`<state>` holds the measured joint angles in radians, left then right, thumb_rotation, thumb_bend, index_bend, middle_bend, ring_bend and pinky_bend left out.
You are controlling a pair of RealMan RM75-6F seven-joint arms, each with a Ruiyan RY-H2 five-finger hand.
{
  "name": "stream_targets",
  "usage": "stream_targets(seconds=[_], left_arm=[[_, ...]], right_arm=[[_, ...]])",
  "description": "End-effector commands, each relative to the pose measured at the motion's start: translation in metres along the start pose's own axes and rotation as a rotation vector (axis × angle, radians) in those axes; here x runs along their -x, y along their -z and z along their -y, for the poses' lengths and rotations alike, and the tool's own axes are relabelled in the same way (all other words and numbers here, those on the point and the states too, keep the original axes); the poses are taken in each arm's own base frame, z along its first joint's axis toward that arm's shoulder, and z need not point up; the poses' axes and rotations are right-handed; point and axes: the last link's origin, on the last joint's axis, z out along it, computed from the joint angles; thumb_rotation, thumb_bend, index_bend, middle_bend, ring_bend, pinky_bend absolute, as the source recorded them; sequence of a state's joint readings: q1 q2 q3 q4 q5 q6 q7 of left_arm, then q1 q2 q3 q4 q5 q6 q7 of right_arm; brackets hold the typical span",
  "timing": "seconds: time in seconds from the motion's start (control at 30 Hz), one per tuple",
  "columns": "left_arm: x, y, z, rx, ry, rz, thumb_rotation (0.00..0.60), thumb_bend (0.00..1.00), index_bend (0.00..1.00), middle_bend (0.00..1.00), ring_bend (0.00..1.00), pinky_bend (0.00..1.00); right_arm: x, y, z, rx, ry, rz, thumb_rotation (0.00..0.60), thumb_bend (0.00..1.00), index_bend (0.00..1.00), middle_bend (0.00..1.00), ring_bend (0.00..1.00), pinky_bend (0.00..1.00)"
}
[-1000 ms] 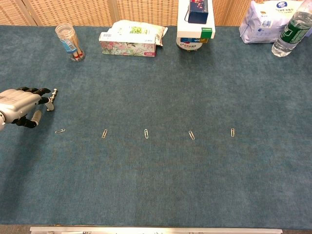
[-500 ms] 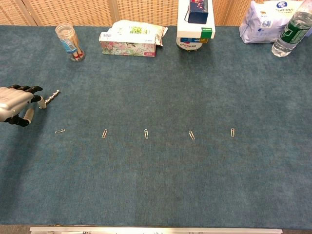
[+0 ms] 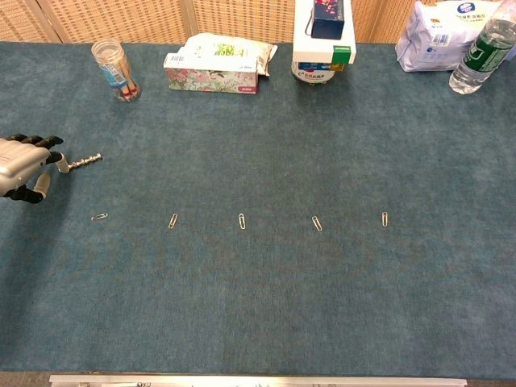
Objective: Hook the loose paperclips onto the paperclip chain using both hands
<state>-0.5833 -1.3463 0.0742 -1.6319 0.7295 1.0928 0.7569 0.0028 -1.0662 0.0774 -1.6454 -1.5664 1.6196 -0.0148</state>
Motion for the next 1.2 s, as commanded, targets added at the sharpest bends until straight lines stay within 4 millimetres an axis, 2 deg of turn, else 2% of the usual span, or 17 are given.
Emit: stream_targets(seconds=[0.03,0.43,0.6,0.77,0.9,0.93,1.03,1.2], left_arm=[[0.0,-0.001,0.0,-0.005,-0.001,-0.001,0.6,0.72,0.24,0.0,0.0,0.0],[-0.001,-0.007,0.006,-0.03,-0.011,-0.022,0.6,0.72,0.24,0.0,0.0,0.0],[-0.004,-0.001,0.004,-0.021,0.003,-0.038,0.6,0.72,0.24,0.0,0.0,0.0],[-0.015,0.008,0.0,-0.008,0.068,-0.063,0.6,0.71,0.22,0.0,0.0,0.0],[-0.022,0.002,0.0,-0.026,0.148,-0.084,0.6,0.51,0.21,0.0,0.0,0.0],[-0.024,-0.001,0.0,-0.032,0.176,-0.088,0.6,0.45,0.22,0.0,0.0,0.0],[-0.025,-0.009,0.002,-0.049,0.227,-0.087,0.6,0.35,0.27,0.0,0.0,0.0],[-0.027,-0.018,0.001,-0.054,0.26,-0.077,0.6,0.27,0.36,0.0,0.0,0.0]], right_arm=[[0.0,0.0,0.0,0.0,0.0,-0.001,0.6,0.61,0.43,0.42,0.37,0.44],[-0.001,0.0,0.0,-0.001,-0.001,-0.002,0.6,0.61,0.43,0.42,0.37,0.44],[-0.001,0.0,0.0,0.001,-0.001,-0.003,0.6,0.61,0.43,0.42,0.37,0.44],[0.0,0.0,0.0,-0.001,-0.001,0.0,0.6,0.61,0.43,0.42,0.37,0.44],[0.0,0.0,0.0,-0.003,-0.001,-0.001,0.6,0.61,0.43,0.42,0.37,0.44],[0.0,0.0,0.0,-0.003,-0.001,-0.001,0.6,0.61,0.43,0.42,0.37,0.44],[0.0,0.0,0.0,-0.002,-0.002,0.0,0.6,0.61,0.43,0.42,0.37,0.44],[0.0,-0.001,0.0,0.0,-0.003,-0.001,0.6,0.61,0.43,0.42,0.37,0.44]])
